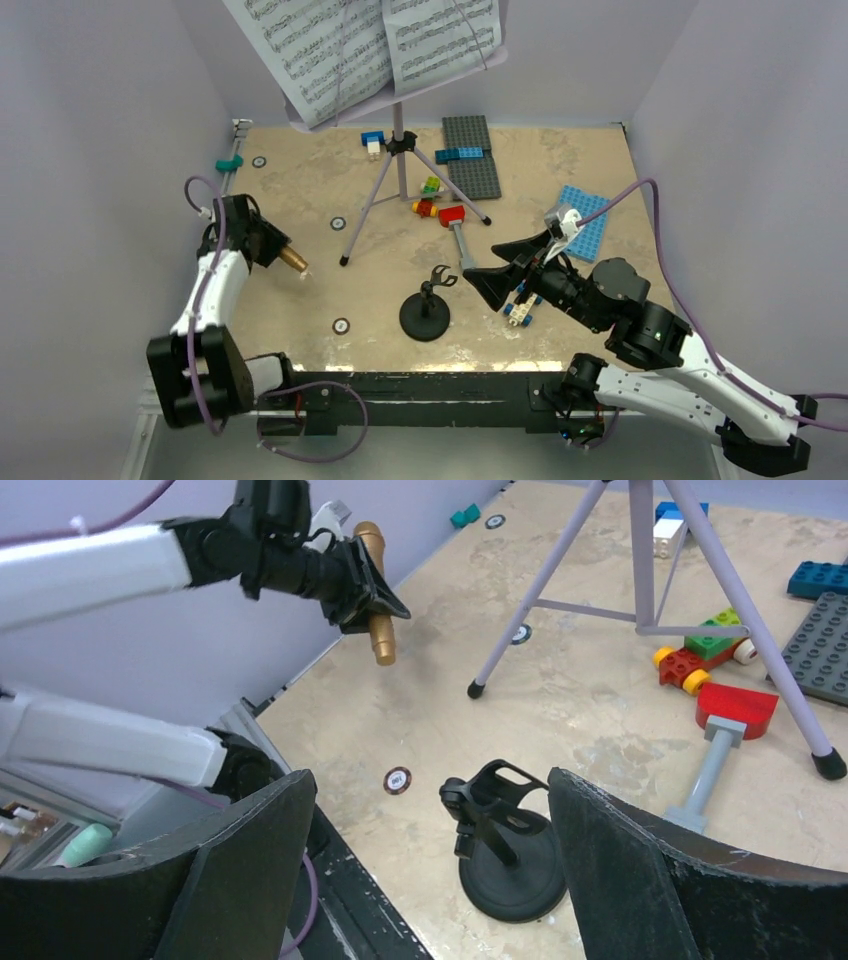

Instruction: Pack up the instrument practice props

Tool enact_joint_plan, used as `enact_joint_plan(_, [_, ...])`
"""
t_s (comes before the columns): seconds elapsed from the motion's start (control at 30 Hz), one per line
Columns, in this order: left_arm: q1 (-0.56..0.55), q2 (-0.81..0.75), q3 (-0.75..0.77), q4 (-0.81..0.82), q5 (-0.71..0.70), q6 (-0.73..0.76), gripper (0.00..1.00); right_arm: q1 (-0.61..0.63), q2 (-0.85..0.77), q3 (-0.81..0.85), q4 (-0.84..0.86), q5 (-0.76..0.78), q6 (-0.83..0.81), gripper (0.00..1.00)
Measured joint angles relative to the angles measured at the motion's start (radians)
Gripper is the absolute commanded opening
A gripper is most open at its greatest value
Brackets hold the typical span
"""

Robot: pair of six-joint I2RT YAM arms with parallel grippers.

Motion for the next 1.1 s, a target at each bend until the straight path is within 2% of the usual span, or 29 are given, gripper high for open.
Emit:
enact_joint_plan(0.07, [0.065, 0.137, 0.051, 0.001, 0.038, -0.010, 0.00, 0.000, 0.000, -0.012, 0.000, -0.001, 0.003, 0.91])
enact_joint_plan(0.17, [0.092, 0.283, 0.161, -0.003, 0.057, -0.005, 0.00, 0.000, -0.005, -0.024, -0.002, -0.002, 0.003, 0.91])
enact_joint_plan(0.27, [0.108, 0.390, 0.273, 0.005, 0.067, 0.010, 0.01, 0.000, -0.012, -0.031, -0.008, -0.001, -0.001, 0.91])
enact_joint_plan(0.37, [0.134, 0.456, 0.328, 0.008, 0.067, 0.031, 0.06, 0.000, -0.011, -0.031, -0.008, -0.001, -0.010, 0.91])
enact_joint_plan(0.67, [0.164, 0.610, 0.366, -0.043, 0.006, 0.108, 0.18, 0.000, -0.013, -0.031, -0.037, 0.001, -0.051, 0.91])
enact_joint_plan(0.77, [0.164, 0.651, 0.400, -0.064, -0.029, 0.135, 0.26, 0.000, -0.019, -0.031, -0.044, 0.010, -0.062, 0.92])
enact_joint_plan(0.9, [0.164, 0.677, 0.418, -0.070, -0.076, 0.164, 0.34, 0.000, -0.021, -0.031, -0.044, 0.020, -0.072, 0.92])
enact_joint_plan(1.1, [0.164, 0.679, 0.418, -0.079, -0.114, 0.196, 0.40, 0.000, -0.013, -0.031, -0.044, 0.026, -0.087, 0.92])
